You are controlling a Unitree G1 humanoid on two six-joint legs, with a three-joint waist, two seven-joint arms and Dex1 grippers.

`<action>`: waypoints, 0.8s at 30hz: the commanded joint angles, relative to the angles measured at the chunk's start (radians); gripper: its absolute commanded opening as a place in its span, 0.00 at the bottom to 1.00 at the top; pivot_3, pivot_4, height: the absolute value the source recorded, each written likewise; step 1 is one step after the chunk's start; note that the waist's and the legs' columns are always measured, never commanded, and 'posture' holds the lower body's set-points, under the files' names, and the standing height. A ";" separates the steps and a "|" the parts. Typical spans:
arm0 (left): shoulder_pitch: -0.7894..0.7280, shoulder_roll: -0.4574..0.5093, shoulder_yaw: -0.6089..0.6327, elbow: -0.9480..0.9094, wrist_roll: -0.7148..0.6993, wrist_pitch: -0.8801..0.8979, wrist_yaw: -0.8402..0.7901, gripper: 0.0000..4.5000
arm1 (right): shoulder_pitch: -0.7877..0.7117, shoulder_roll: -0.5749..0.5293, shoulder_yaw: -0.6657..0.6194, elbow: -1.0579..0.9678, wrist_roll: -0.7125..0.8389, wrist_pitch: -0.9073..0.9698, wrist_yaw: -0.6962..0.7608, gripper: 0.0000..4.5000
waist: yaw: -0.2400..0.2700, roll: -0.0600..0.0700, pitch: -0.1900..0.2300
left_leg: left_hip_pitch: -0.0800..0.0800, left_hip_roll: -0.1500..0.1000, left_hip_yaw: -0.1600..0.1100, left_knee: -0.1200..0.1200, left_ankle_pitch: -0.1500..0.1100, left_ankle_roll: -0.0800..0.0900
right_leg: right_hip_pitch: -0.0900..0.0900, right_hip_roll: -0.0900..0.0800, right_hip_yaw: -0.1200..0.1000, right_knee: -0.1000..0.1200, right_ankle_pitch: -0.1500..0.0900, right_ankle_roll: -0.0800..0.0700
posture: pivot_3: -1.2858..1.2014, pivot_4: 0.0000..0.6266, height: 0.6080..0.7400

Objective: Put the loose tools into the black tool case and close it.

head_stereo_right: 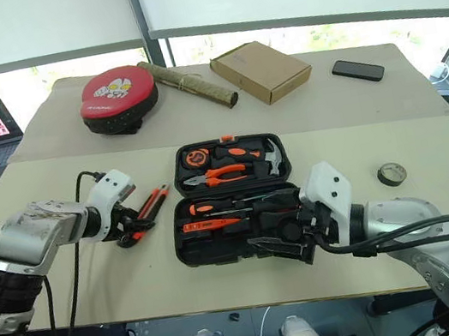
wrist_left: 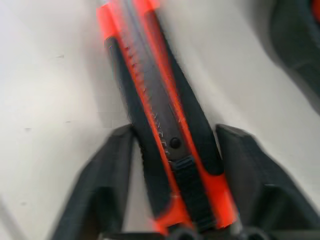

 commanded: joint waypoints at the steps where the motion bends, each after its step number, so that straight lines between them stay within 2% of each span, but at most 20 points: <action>1: -0.002 0.024 0.049 0.053 0.010 -0.048 -0.024 0.37 | 0.018 -0.025 -0.069 -0.045 0.016 -0.017 0.013 1.00 | 0.000 0.000 0.000 | 0.000 0.000 0.000 0.000 0.000 0.000 | 0.000 0.000 0.000 0.000 0.000 0.000 | 0.52 0.24 1.00; 3: -0.037 0.035 0.102 0.081 0.009 -0.186 -0.071 0.37 | 0.041 -0.031 -0.100 -0.045 0.027 -0.014 0.016 1.00 | 0.000 -0.001 0.000 | 0.000 0.000 0.000 0.000 0.000 0.000 | 0.000 0.000 0.000 0.000 0.000 0.000 | 0.52 0.24 1.00; 5: -0.073 0.040 0.151 0.061 -0.029 -0.372 -0.197 0.37 | 0.065 -0.035 -0.123 -0.046 0.033 -0.011 0.017 1.00 | 0.000 -0.003 0.002 | -0.001 0.000 0.000 0.000 0.000 0.000 | -0.001 0.001 0.000 0.000 0.000 0.000 | 0.52 0.24 1.00; 7: -0.096 0.042 0.150 -0.018 -0.089 -0.465 -0.354 0.37 | 0.086 -0.037 -0.131 -0.047 0.029 -0.012 0.019 1.00 | 0.002 -0.005 0.003 | -0.003 0.001 -0.001 0.000 0.000 0.000 | -0.002 0.000 -0.001 0.000 0.000 0.000 | 0.52 0.24 1.00; 9: -0.102 0.038 0.135 -0.050 -0.104 -0.506 -0.429 0.37 | 0.095 -0.037 -0.134 -0.046 0.026 -0.013 0.021 1.00 | 0.013 -0.005 0.003 | -0.006 0.000 -0.001 0.001 0.000 0.000 | -0.002 -0.001 -0.002 -0.002 0.000 0.000 | 0.52 0.24 1.00; 11: -0.108 0.030 0.091 -0.081 -0.099 -0.546 -0.501 0.37 | 0.109 -0.039 -0.137 -0.044 0.019 -0.014 0.023 1.00 | 0.018 -0.003 0.002 | -0.006 -0.001 0.001 0.002 0.000 0.001 | -0.001 -0.002 -0.002 -0.005 0.001 0.001 | 0.52 0.24 1.00; 13: -0.121 0.002 -0.008 -0.111 -0.053 -0.617 -0.582 0.37 | 0.135 -0.046 -0.145 -0.044 0.012 -0.013 0.029 1.00 | 0.019 -0.002 0.001 | -0.006 -0.001 0.001 0.002 0.000 0.001 | -0.001 -0.002 -0.002 -0.006 0.001 0.002 | 0.52 0.24 1.00; 17: -0.151 -0.062 -0.145 -0.087 0.046 -0.734 -0.668 0.37 | 0.167 -0.050 -0.166 -0.056 0.020 -0.011 0.026 1.00 | 0.023 -0.002 0.002 | -0.006 -0.001 0.000 0.003 0.000 0.001 | 0.000 -0.001 -0.002 -0.005 0.001 0.002 | 0.52 0.24 1.00; 24: -0.171 -0.117 -0.321 -0.116 0.183 -0.620 -0.682 0.37 | 0.200 -0.035 -0.203 -0.107 0.056 0.013 -0.026 1.00 | 0.016 -0.002 0.002 | -0.008 0.000 -0.002 0.005 0.000 0.001 | -0.001 0.001 -0.002 -0.003 0.001 0.002 | 0.52 0.24 1.00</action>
